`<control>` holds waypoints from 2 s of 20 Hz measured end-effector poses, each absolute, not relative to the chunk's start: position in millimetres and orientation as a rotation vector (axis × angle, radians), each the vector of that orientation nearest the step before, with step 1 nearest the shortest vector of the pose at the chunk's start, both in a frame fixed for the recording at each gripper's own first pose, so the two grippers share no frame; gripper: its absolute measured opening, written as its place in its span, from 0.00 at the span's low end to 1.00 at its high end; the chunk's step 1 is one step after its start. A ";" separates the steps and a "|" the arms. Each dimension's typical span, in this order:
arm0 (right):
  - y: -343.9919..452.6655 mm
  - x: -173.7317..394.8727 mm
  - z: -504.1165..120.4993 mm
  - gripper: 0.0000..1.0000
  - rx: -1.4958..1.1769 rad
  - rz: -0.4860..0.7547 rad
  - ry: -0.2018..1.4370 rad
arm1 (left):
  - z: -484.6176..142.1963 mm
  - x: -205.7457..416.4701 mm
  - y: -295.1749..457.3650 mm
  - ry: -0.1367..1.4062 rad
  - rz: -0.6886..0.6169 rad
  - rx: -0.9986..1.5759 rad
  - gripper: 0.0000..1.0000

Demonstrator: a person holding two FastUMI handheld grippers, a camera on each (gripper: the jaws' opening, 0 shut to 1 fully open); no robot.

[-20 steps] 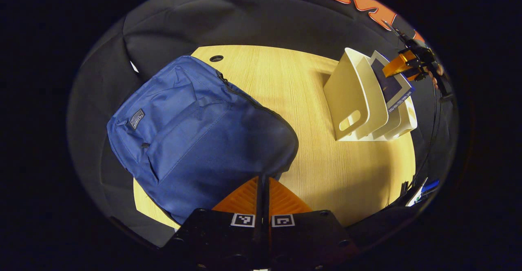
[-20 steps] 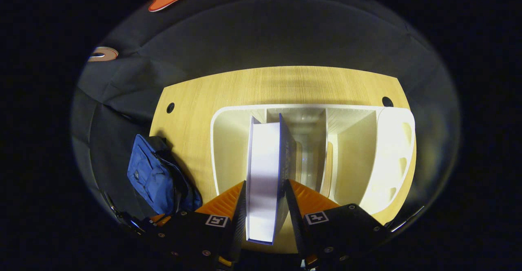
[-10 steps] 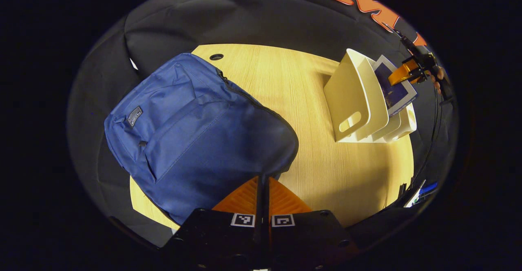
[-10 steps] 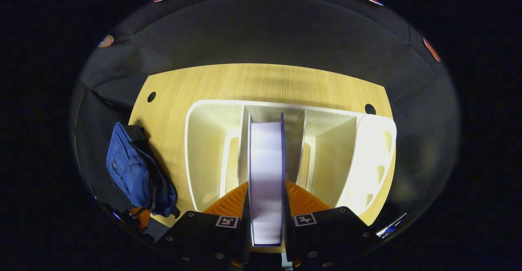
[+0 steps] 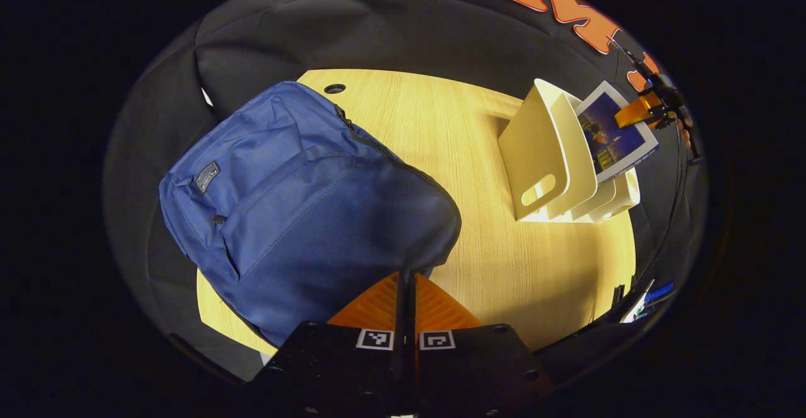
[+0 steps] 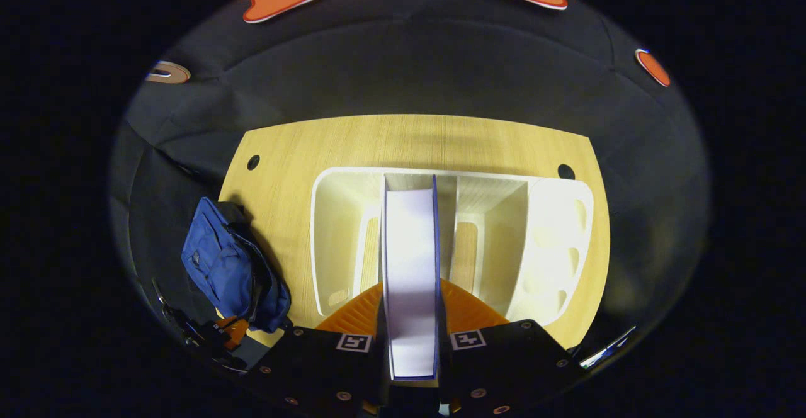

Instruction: Open the schoolbag, grab two books from the bookshelf and put them into the schoolbag.

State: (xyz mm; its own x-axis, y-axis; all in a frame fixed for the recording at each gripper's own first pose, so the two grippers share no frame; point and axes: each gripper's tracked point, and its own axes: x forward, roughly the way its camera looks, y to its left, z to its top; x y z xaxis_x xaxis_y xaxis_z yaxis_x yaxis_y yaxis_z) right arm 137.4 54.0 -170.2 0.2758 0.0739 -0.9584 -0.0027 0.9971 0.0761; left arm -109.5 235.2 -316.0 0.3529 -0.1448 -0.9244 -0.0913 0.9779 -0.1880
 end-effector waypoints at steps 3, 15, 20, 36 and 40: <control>47.7 133.1 -136.6 0.31 0.093 0.058 1.231 | -313.9 -108.3 235.6 1.208 -0.038 -0.213 0.01; 61.8 84.7 -50.4 0.30 0.186 0.188 1.076 | -304.0 -103.0 238.8 1.181 -0.040 -0.179 0.01; 96.0 57.1 -64.3 0.30 0.287 0.266 1.089 | -293.0 -94.9 243.5 1.163 -0.036 -0.156 0.01; 231.7 4.6 -150.5 0.30 0.577 0.471 1.211 | -236.5 -74.4 272.7 1.102 0.012 -0.158 0.01; 267.2 -8.0 -175.6 0.30 0.619 0.507 1.245 | -225.1 -65.9 279.5 1.091 0.023 -0.161 0.01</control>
State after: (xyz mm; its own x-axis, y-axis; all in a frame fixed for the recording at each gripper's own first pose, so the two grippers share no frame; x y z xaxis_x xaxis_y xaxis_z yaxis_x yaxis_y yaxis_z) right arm -8.0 267.2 -175.6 0.2502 0.6610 -0.7074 -0.0212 0.7342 0.6786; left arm -65.9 279.5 -225.1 0.4628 -0.0606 -0.8844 -0.0978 0.9881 -0.1189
